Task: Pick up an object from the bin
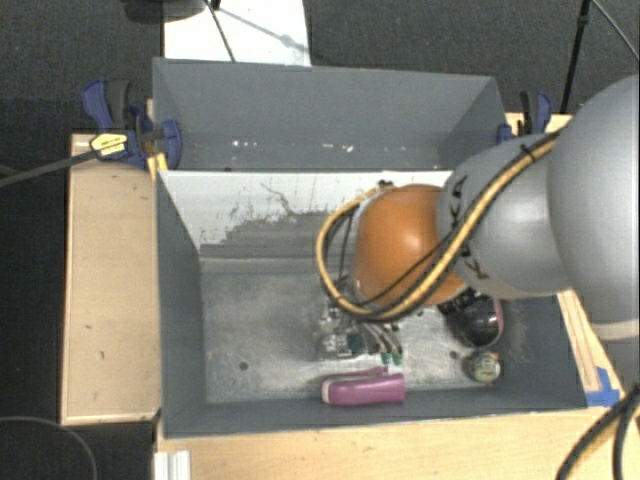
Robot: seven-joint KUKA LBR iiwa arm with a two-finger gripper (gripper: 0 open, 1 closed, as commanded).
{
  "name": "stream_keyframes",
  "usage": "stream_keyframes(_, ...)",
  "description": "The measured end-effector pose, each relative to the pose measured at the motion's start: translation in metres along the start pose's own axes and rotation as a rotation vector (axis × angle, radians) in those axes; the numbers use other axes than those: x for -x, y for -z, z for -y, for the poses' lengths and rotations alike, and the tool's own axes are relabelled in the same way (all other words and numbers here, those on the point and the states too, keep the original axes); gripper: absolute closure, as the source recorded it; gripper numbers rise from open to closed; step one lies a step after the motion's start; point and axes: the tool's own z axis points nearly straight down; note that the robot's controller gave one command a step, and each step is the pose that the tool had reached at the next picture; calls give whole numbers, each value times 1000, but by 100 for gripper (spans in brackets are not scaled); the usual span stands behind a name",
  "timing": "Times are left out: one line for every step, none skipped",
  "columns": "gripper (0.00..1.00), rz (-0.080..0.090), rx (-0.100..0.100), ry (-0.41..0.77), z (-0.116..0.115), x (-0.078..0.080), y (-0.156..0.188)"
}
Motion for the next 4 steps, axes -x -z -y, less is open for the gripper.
stream_keyframes(0,16,1,-4,1,5,2)
stream_keyframes(0,16,0,114,66,13,-9)
stream_keyframes(100,16,0,112,64,13,-8)
stream_keyframes(100,5,-3,140,70,15,100)
